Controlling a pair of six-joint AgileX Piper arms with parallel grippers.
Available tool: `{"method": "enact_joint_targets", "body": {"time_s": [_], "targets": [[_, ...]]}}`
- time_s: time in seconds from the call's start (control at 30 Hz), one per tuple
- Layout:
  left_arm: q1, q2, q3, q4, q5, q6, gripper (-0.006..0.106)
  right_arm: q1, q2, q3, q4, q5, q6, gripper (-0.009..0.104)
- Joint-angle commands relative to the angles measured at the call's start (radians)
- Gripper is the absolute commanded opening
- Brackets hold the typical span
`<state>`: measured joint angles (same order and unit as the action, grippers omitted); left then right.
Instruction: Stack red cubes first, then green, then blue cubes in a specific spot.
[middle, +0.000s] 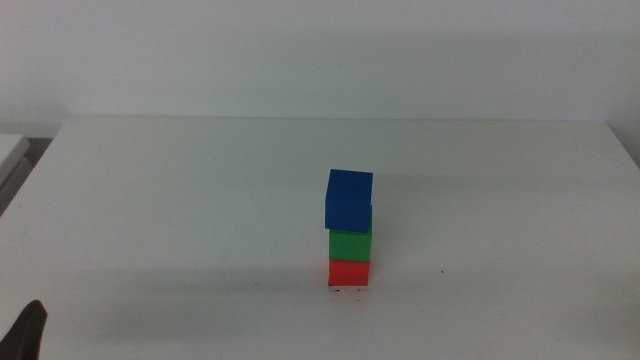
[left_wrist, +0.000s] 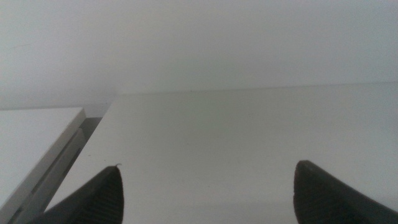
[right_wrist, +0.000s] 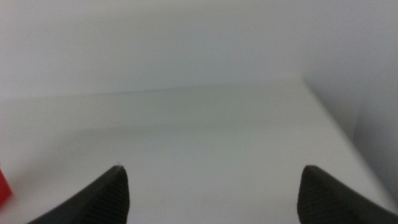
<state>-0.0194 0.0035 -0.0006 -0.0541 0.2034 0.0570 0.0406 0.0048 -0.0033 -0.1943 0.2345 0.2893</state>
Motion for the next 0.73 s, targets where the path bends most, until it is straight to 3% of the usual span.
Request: {"method": "enact_joint_targets", "body": {"time_s": [0.0, 0.07, 0.1, 0.7], "targets": [[0.0, -0.004, 0.001, 0.014, -0.013, -0.001, 0.094, -0.005, -0.005, 0.003, 0.033, -0.059, -0.207, 0.093], [0.0, -0.004, 0.001, 0.028, -0.013, -0.001, 0.094, -0.007, -0.005, 0.003, 0.108, -0.121, -0.352, 0.093], [0.0, -0.004, 0.001, 0.033, -0.013, -0.001, 0.094, -0.011, -0.005, 0.003, 0.113, -0.141, -0.375, 0.093], [0.0, -0.004, 0.001, 0.039, -0.015, -0.005, 0.094, -0.014, -0.005, 0.003, 0.136, -0.156, -0.366, 0.093]]}}
